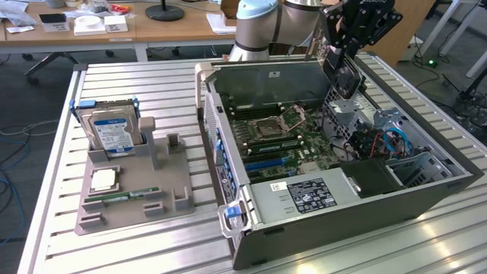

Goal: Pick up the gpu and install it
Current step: 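Pick up the gpu and move the gpu toward the slot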

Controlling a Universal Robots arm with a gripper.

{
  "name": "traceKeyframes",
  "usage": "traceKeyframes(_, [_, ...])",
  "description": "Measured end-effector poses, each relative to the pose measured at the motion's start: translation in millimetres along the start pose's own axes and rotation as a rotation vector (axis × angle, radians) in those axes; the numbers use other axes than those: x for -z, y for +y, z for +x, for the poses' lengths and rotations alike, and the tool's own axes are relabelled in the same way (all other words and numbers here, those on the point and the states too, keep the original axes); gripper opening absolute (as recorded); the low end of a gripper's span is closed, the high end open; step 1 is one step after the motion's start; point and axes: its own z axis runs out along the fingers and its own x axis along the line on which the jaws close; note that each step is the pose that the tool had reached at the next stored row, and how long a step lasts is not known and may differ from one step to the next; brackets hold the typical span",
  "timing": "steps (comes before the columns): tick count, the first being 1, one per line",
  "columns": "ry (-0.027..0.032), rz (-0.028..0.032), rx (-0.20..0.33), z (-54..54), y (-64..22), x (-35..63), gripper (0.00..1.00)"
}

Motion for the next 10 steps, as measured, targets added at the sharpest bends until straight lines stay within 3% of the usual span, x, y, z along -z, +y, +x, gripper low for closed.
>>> traceKeyframes(10, [0.0000,0.0000,0.000,-2.3,0.2,-0.1,0.27])
